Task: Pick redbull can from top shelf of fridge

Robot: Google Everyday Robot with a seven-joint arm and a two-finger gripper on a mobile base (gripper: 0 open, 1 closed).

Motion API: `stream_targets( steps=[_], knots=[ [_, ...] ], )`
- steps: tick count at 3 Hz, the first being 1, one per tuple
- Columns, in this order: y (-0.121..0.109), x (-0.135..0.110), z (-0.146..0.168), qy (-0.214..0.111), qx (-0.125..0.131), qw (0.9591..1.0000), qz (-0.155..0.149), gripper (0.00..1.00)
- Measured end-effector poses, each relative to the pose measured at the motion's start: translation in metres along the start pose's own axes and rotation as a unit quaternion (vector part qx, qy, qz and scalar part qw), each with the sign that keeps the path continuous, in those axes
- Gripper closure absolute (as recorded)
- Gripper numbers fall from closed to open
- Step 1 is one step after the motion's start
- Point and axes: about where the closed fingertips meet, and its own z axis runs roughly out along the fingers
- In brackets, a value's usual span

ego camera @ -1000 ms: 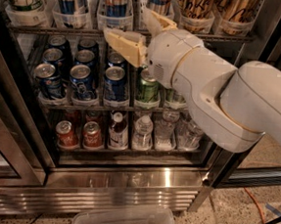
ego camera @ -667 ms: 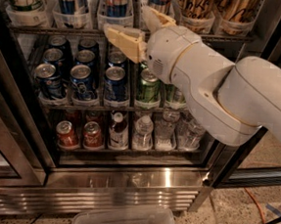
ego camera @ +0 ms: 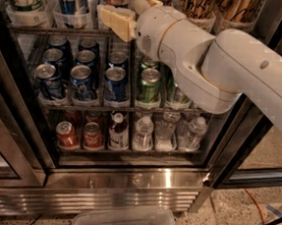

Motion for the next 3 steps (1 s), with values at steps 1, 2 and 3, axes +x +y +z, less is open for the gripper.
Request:
stream_targets(
  steps=[1,2,3],
  knots=[
    [-0.003,0.001,0.005,0.004,0.0,1.0,-0.001,0.37],
    [-0.007,0.005,0.019,0.014,-0.001,0.9999,-0.005,0.38],
    [-0.01,0.007,0.026,0.019,-0.002,0.9998,-0.004,0.37]
  ],
)
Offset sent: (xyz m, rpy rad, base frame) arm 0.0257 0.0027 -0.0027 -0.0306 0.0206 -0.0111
